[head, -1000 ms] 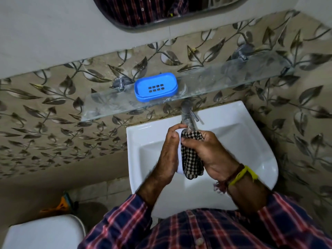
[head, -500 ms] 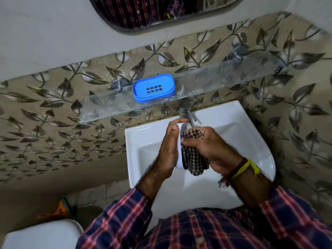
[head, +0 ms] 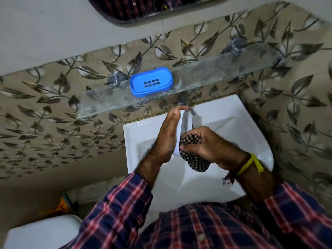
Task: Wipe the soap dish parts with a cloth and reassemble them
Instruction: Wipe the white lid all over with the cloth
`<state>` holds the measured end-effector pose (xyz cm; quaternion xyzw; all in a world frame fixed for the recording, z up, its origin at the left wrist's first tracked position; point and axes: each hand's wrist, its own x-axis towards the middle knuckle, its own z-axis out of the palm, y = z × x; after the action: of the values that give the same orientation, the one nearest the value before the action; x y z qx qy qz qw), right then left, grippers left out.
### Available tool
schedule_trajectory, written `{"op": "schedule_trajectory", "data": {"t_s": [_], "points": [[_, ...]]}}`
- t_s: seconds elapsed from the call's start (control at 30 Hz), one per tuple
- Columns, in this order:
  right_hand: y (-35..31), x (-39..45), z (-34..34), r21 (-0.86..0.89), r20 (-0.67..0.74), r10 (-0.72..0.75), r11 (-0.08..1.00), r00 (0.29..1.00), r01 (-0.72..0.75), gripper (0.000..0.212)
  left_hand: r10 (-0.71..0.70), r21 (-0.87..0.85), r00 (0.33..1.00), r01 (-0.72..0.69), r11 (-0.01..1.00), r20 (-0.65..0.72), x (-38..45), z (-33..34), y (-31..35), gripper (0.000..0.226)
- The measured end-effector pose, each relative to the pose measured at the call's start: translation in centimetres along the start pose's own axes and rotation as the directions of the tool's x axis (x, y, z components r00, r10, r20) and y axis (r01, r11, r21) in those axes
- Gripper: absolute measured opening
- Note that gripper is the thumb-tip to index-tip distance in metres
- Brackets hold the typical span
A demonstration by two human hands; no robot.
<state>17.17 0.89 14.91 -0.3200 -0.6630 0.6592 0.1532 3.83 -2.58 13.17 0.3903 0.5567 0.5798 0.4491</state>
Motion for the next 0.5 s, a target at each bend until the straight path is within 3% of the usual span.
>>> {"op": "schedule_trajectory", "data": {"t_s": [0.1, 0.23, 0.37, 0.43, 0.5], "points": [[-0.2, 0.0, -0.4, -0.025, -0.03, -0.06, 0.998, 0.998, 0.059, 0.009, -0.007, 0.019, 1.0, 0.007, 1.0, -0.012, -0.2, 0.2, 0.0, 0.032], [0.3, -1.3, 0.3, 0.001, 0.129, -0.078, 0.997, 0.989, 0.078, 0.004, -0.006, 0.092, 0.998, 0.012, 0.996, -0.067, -0.5, -0.1, 0.1, 0.036], [0.5, -1.0, 1.8, -0.194, -0.151, -0.164, 0.972, 0.975, 0.134, 0.023, -0.085, 0.043, 0.987, 0.092, 0.995, -0.134, -0.4, 0.4, 0.3, 0.04], [0.4, -0.8, 1.9, -0.045, -0.18, -0.089, 0.996, 0.98, 0.082, 0.019, -0.072, 0.05, 0.988, 0.079, 0.996, -0.137, -0.7, 0.0, 0.4, 0.044], [0.2, -0.7, 1.0, 0.204, -0.152, 0.07, 0.978, 0.986, -0.038, 0.015, 0.071, 0.153, 0.992, -0.054, 0.987, -0.108, -1.7, -1.0, -0.2, 0.046]]}}
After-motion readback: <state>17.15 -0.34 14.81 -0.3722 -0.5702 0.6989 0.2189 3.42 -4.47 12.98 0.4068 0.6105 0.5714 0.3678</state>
